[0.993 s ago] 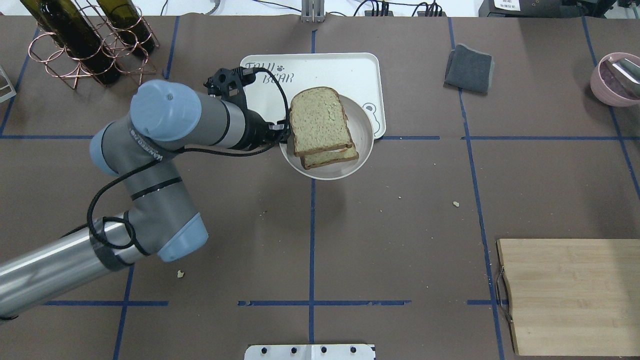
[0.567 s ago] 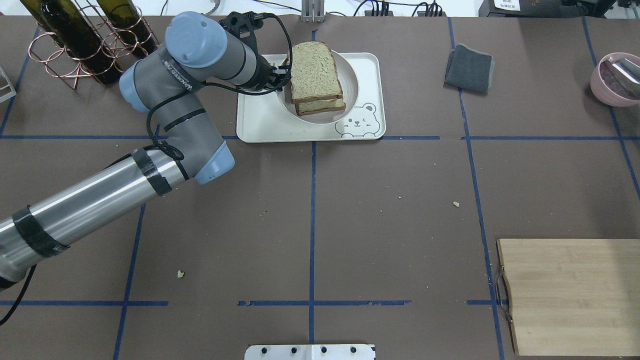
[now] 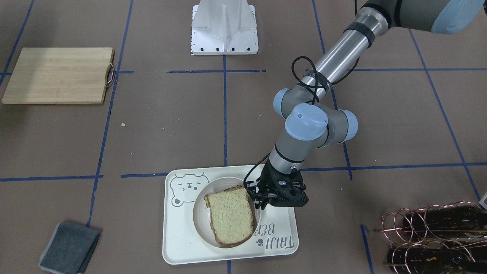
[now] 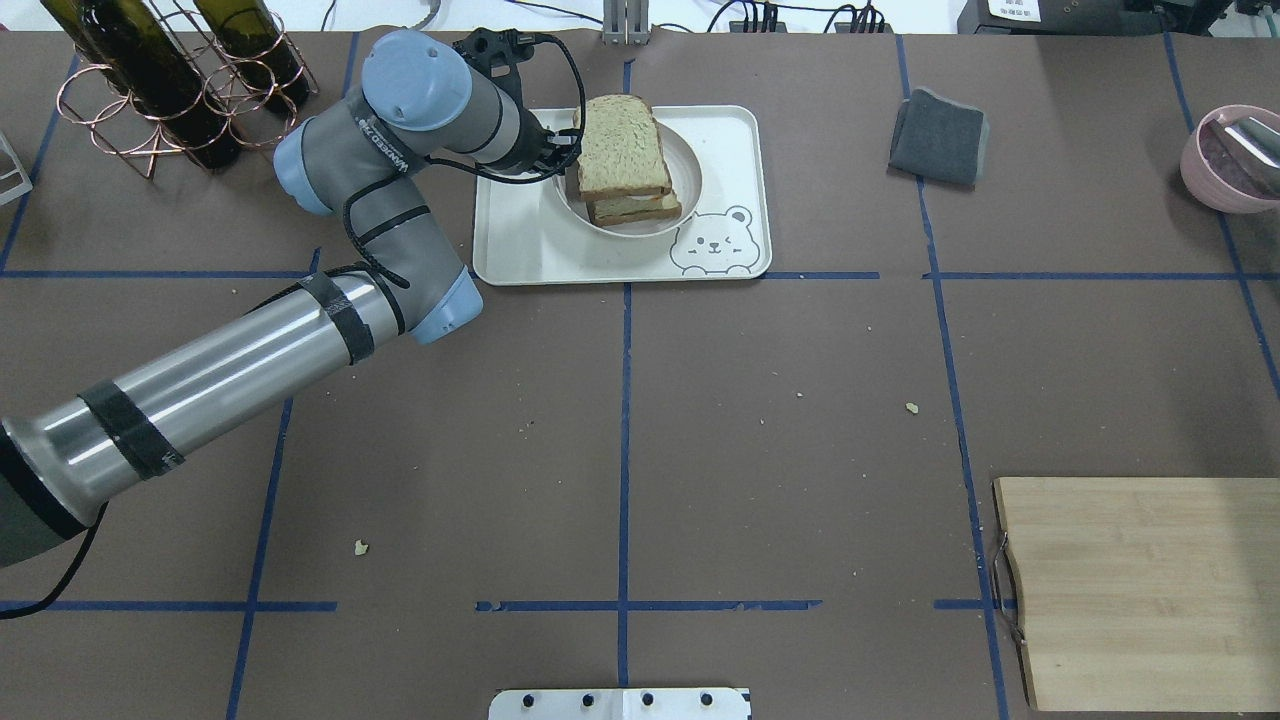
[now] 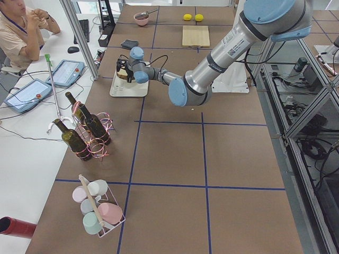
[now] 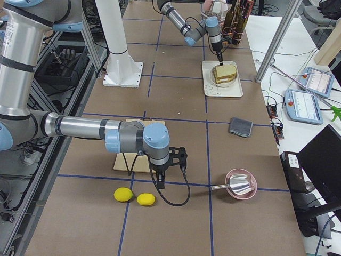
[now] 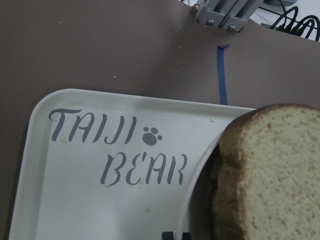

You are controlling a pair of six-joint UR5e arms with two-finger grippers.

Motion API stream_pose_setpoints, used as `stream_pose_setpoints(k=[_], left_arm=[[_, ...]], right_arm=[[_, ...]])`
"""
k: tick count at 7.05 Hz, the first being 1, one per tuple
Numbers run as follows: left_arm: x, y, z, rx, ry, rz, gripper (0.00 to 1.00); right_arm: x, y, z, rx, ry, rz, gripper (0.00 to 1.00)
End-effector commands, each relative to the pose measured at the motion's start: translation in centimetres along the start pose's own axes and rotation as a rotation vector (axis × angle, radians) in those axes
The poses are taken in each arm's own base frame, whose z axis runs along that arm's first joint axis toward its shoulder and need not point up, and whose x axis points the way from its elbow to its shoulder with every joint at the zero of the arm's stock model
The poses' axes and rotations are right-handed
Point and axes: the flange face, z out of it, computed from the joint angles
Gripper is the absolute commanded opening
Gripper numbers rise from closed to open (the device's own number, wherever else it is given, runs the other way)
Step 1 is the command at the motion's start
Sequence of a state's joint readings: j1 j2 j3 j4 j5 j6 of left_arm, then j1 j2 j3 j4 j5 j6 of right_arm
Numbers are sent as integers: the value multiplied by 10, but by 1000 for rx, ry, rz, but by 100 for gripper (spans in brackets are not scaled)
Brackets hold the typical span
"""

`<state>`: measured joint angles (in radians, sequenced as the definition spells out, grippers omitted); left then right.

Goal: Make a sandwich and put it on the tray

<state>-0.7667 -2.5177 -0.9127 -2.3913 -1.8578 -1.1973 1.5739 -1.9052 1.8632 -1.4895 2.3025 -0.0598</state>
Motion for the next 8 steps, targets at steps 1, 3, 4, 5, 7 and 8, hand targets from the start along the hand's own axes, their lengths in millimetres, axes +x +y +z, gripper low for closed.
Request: stream_pose_setpoints(k=[1, 3, 4, 5, 7, 8], left_arm=[[-3, 2, 1, 0, -2, 34, 73], [-30, 3, -48, 38, 38, 94, 77], [-49, 32, -93, -27, 49, 112, 100], [-56, 50, -144, -75, 53, 148, 100], [-103, 93, -246, -97, -7, 283, 100], [-157, 114, -284, -111, -43, 331, 100]], right_arm=[[0, 0, 0, 0, 0, 0, 100], [-1, 0, -1, 2, 0, -1, 100], [-2, -3, -2, 5, 0, 3, 100], [-4, -9, -5, 13, 2, 5, 100], [-9, -16, -11, 28, 0, -7, 100], [-11, -18, -12, 28, -8, -7, 100]])
